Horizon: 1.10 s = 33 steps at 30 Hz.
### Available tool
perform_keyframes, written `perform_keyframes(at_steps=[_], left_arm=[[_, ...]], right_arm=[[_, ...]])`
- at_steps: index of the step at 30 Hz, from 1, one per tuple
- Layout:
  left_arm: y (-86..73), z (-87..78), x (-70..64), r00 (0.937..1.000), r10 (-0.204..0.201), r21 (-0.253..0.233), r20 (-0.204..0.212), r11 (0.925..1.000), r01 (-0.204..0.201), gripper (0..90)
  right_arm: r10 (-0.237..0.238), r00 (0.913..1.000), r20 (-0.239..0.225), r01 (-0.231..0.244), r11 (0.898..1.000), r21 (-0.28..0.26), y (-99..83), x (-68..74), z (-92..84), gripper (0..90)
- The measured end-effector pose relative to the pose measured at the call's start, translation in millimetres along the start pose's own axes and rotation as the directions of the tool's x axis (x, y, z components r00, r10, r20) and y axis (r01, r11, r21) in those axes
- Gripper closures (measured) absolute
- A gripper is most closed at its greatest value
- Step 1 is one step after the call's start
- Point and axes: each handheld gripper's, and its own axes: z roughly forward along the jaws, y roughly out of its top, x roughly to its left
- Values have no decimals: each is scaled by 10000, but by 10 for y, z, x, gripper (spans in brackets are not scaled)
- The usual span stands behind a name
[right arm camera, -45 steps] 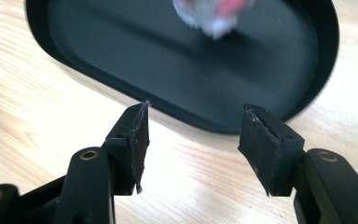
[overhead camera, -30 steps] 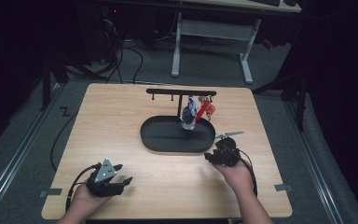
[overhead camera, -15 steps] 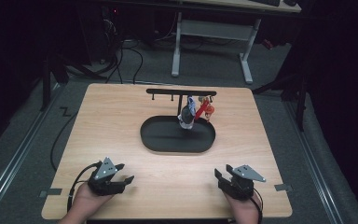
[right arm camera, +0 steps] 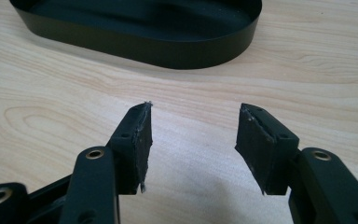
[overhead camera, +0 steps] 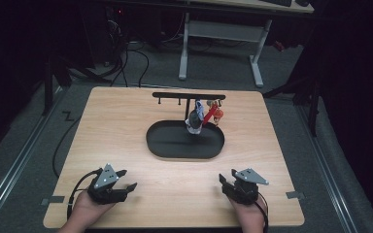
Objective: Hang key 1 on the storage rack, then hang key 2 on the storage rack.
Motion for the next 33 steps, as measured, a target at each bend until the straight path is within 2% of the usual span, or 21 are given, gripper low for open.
perform_keyframes(at_steps=[3,7,10,14,17,20,26,29,33], left_arm=[[18,16,-5,10000,-11,-115,-3,9999,11,370],[19,63,-21,9999,90,2,-79,10000,-90,342],[22,84,-55,9999,141,73,-56,9999,-141,340],[21,90,-75,9999,124,164,-42,9998,-124,340],[12,84,-91,9998,168,181,-52,9997,-167,341],[4,64,-88,9997,209,180,-99,9996,-208,341],[-19,55,-25,9999,30,77,116,10000,-31,341],[-20,31,-20,9999,134,62,90,9999,-134,341],[-5,3,-20,9999,90,-49,67,9999,-89,341]], right_arm=[[-31,10000,39,31,10000,-9,0,-10,11,449],[-34,10000,36,35,9999,-159,-5,-34,-31,428],[273,9996,-96,-278,9984,-498,-25,-93,-120,394],[208,9998,-49,-210,9984,-528,-51,-132,-173,394],[377,9993,-31,-378,9970,-682,-51,-181,-208,396],[507,9987,-70,-511,9963,-696,-44,-192,-192,396],[529,9986,7,-528,9974,-490,-22,-146,-117,401],[581,9983,-25,-581,9975,-404,-15,-133,-86,401],[222,9997,-66,-224,9994,-281,2,-80,-42,401]])
